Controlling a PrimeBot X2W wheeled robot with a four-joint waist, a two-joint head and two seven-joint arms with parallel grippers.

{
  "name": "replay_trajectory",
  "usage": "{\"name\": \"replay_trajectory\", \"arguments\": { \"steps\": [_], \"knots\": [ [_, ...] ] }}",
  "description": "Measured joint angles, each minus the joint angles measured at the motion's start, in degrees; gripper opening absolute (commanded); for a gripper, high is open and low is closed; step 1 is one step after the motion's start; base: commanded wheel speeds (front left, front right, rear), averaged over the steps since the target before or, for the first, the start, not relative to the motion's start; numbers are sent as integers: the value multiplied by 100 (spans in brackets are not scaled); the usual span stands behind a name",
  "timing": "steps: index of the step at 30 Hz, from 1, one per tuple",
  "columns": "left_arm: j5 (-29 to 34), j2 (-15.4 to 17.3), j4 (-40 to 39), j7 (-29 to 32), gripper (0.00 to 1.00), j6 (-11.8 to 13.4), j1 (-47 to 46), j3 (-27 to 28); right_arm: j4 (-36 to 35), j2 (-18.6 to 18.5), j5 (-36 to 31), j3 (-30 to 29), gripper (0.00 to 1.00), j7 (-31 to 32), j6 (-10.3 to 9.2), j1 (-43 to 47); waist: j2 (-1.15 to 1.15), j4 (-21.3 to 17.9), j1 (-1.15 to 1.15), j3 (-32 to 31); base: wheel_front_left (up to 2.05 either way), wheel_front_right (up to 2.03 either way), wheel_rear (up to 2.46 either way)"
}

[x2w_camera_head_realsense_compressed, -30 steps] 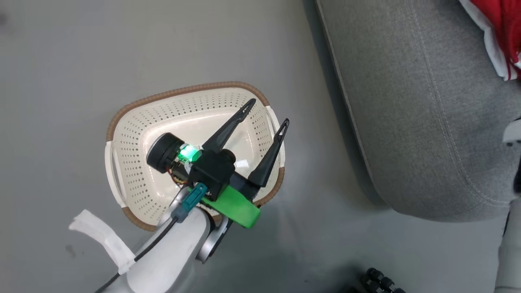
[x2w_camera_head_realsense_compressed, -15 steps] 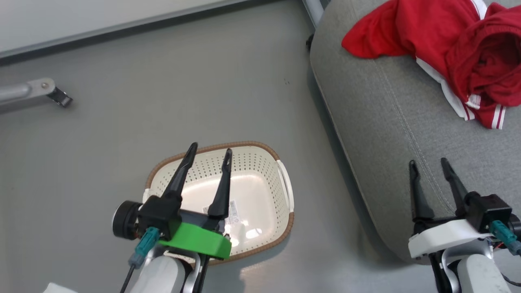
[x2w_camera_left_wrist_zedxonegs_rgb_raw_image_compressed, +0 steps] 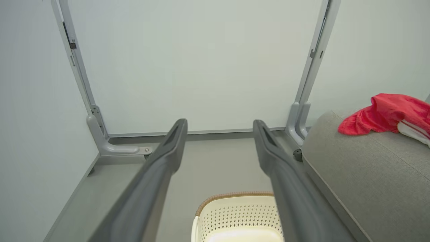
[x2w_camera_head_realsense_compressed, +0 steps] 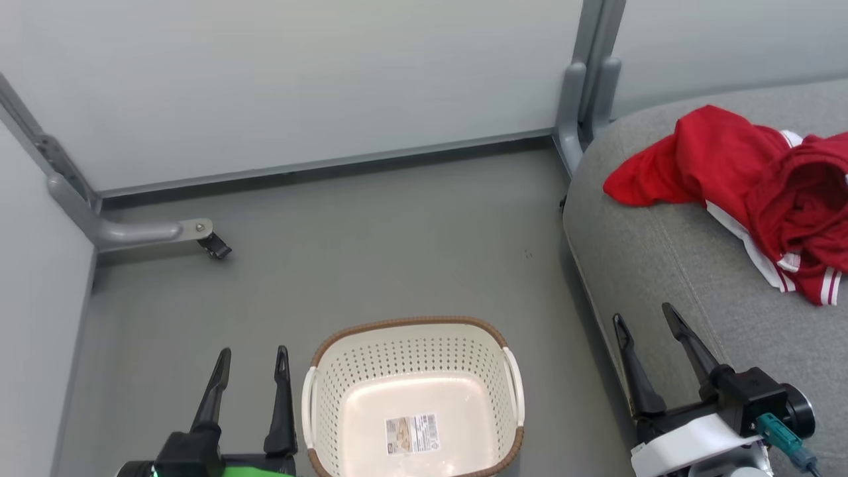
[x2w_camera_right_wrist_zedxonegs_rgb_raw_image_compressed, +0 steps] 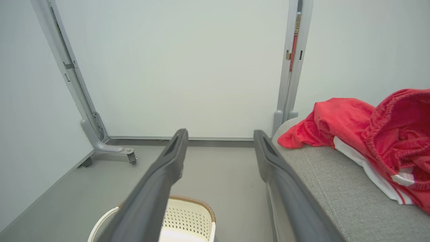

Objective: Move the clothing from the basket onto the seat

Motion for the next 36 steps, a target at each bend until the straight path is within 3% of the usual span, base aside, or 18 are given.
{"name": "replay_trajectory", "arguments": {
  "steps": [11,22,23,27,36],
  "knots": [
    [298,-190,-243,0,100,-252,785,474,12,-1,-43,-46,100,0,0,510,0,284,0,-741,0,0,0],
    [417,-270,-170,0,100,-435,938,590,74,-1,-91,-83,100,0,1,590,0,321,0,-876,0,0,0],
    [416,-274,-145,2,0,-437,939,589,101,3,-99,-82,0,0,1,602,0,324,0,-880,0,0,0],
    [321,-278,25,33,0,-442,947,575,263,31,-33,-64,0,9,1,677,0,323,0,-875,0,0,0],
    [-730,-264,148,241,0,-502,839,660,367,9,1054,-110,0,233,1,614,0,308,0,-812,0,0,0]
  ]
}}
